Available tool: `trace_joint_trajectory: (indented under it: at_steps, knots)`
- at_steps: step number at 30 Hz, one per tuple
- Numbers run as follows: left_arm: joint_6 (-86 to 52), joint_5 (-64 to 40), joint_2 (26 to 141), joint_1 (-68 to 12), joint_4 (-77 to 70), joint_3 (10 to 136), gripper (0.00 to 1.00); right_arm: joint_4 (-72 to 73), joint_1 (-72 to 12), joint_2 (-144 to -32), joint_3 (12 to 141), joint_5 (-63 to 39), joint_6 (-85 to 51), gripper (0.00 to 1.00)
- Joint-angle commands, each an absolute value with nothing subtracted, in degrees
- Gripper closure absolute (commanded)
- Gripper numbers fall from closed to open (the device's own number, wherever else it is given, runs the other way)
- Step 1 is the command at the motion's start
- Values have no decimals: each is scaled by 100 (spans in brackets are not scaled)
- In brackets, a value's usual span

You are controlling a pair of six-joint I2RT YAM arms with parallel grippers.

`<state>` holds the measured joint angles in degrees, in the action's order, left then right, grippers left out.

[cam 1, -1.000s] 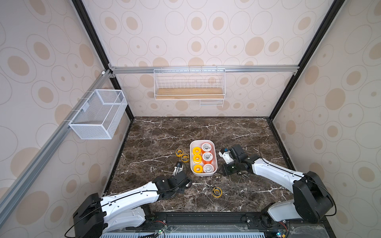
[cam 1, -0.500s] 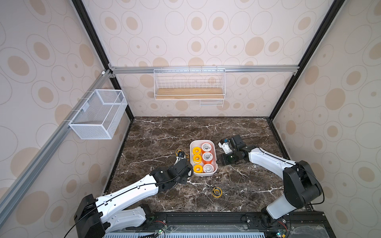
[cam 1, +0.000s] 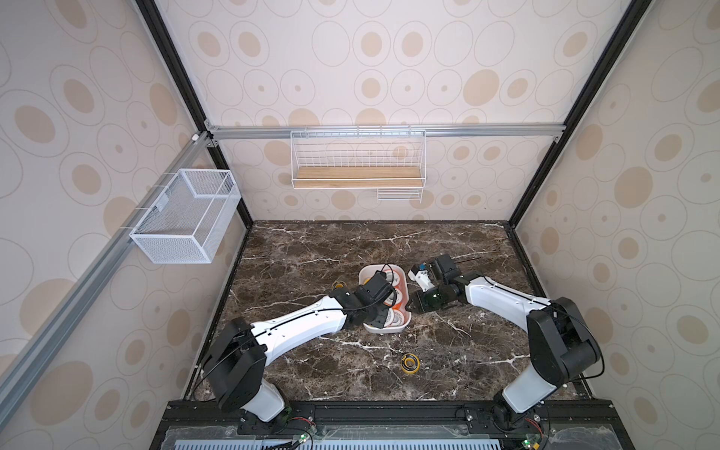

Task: Put the sealing tape into the storage box
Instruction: Place the sealing tape in the storage box.

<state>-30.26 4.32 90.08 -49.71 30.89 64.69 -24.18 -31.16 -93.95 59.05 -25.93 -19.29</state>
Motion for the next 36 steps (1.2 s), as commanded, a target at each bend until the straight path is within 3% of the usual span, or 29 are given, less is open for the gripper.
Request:
trace_joint_trajectory:
  at_steps: [1,28,36]
  knots:
    - [-2874,82,9355,-4905,2980,6855,72,-2391,-3103,-9501,5970,-2753,-1952,66]
    - [-2848,-145,10354,-4890,2927,7347,70,-2434,-3107,-9536,5950,-2919,-1934,71]
    - [-2830,-319,10411,-4893,2861,7365,58,-2546,-3107,-9446,5995,-2806,-1890,68]
